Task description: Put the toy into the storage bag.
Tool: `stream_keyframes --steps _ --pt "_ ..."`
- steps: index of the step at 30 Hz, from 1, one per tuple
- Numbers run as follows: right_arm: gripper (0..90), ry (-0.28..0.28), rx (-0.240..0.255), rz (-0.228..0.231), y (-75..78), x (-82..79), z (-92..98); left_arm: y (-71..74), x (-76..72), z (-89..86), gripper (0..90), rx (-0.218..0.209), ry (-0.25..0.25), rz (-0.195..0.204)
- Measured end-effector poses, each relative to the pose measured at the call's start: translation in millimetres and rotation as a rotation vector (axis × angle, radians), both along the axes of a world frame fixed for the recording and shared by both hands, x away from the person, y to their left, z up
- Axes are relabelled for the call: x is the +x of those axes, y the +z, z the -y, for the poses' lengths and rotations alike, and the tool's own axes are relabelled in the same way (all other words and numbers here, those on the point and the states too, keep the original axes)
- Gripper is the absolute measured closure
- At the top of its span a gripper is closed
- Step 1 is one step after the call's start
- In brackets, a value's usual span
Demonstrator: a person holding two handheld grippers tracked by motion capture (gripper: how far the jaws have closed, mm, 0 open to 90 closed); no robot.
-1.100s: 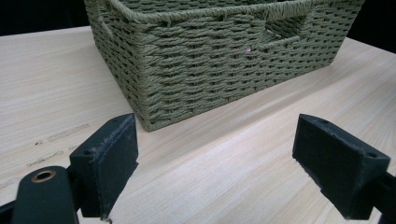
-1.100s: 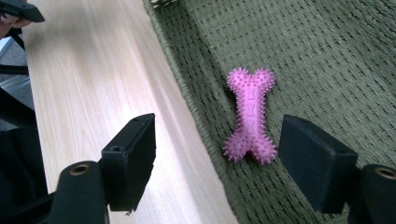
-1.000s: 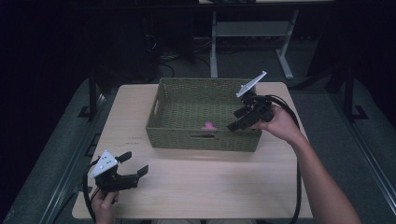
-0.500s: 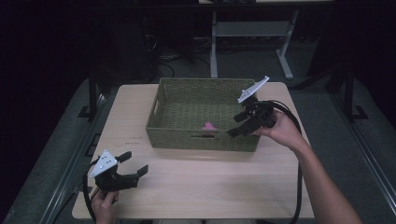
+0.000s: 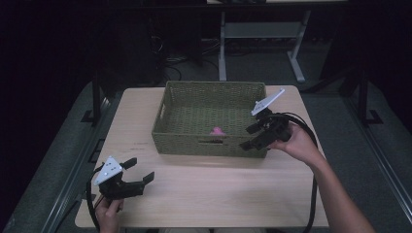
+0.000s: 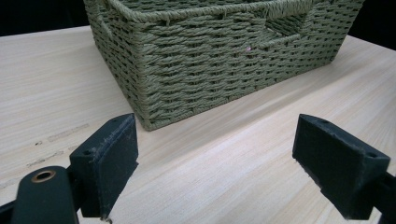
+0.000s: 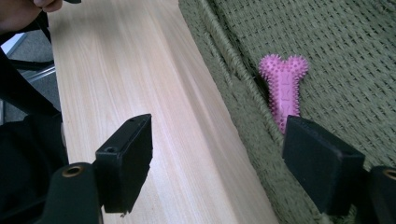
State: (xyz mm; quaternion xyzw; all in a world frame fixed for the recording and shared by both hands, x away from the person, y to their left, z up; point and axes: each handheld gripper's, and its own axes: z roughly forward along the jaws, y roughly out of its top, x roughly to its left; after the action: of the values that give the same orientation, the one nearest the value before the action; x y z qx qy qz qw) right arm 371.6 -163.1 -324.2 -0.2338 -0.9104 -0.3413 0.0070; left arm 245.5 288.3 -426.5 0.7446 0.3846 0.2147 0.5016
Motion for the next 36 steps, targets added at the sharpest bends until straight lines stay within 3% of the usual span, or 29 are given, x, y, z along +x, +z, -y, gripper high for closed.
stream_keyframes --steps 12,36 --pt "24.2 0.013 0.004 -0.01 -14.9 -12.6 2.0 -0.2 0.2 1.3 13.9 0.009 -0.004 0.0" --pt "24.2 -0.033 0.013 -0.032 -52.7 -38.5 20.8 -0.2 -0.6 2.0 13.8 0.012 -0.004 0.001"
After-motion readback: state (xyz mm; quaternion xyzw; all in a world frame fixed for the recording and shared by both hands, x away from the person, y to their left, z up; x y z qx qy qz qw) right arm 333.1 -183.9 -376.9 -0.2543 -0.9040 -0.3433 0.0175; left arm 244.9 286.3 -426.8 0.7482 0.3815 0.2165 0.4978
